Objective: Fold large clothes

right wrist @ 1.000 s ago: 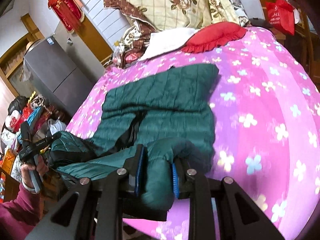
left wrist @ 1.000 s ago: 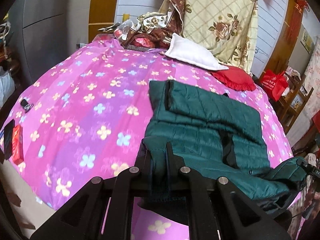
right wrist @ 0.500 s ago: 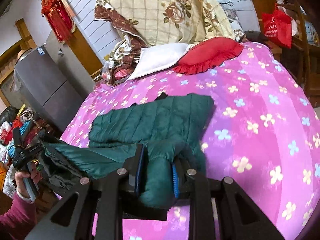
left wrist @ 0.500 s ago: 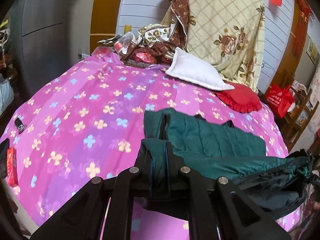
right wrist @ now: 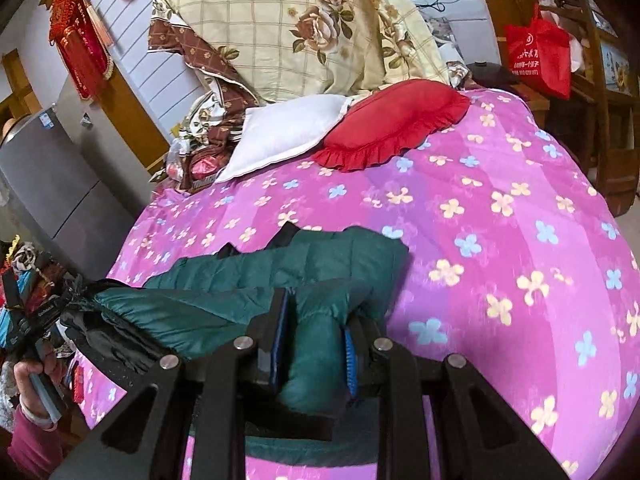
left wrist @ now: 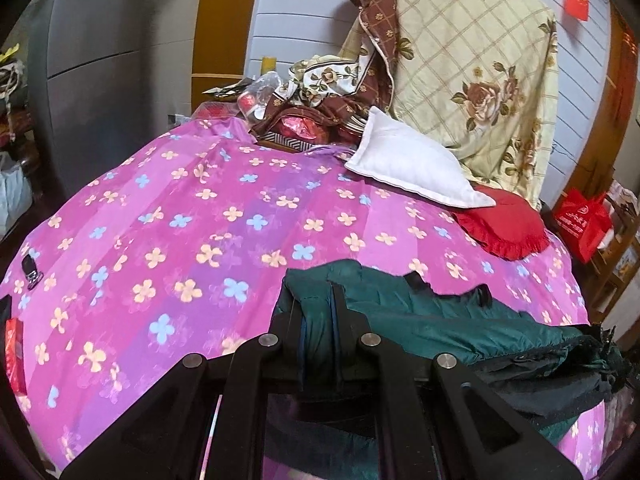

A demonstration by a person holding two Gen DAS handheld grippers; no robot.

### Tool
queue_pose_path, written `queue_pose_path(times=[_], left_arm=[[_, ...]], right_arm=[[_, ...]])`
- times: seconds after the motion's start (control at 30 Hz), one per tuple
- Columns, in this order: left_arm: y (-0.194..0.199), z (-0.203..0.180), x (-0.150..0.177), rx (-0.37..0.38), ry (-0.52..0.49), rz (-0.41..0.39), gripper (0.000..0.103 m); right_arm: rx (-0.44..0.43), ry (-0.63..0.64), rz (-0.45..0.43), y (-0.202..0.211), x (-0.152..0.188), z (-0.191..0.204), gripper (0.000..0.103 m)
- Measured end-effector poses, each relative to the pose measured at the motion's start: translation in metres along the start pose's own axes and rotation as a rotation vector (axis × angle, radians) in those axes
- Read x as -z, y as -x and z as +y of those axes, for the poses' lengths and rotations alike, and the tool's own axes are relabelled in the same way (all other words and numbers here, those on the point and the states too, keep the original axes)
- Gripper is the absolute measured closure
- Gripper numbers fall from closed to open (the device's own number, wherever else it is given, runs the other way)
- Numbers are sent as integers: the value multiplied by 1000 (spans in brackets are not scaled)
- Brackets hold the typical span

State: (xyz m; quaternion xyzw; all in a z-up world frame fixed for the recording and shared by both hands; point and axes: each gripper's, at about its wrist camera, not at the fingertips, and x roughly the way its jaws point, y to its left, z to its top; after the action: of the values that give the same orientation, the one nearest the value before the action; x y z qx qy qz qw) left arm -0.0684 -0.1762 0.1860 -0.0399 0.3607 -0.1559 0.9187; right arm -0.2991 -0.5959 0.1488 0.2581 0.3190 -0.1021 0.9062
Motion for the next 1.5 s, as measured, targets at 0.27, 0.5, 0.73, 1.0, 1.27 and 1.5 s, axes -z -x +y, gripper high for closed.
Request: queue_pose_path(times=[0.27, 0.5, 0.73, 1.0, 1.27, 1.5], left_arm=[[-38, -9, -10, -34, 14, 11, 103], [-67, -11, -15, -76, 45, 5, 103], [-103, -15, -12, -122, 55, 13, 103], [-138, -16, 0, -142, 60, 41, 103], [-153, -21, 10, -159, 24, 28, 103], [-153, -18, 9, -125, 32, 34, 103]], right_arm=[[36, -2, 12, -34, -18, -6, 79], [53, -16, 12, -60, -34, -9, 79], [96, -18, -1, -92, -48, -11, 79], [123, -92, 49, -138, -37, -35, 79], [125, -141, 32, -148, -27, -42, 74], [62, -223, -68, -101, -29, -36, 44]])
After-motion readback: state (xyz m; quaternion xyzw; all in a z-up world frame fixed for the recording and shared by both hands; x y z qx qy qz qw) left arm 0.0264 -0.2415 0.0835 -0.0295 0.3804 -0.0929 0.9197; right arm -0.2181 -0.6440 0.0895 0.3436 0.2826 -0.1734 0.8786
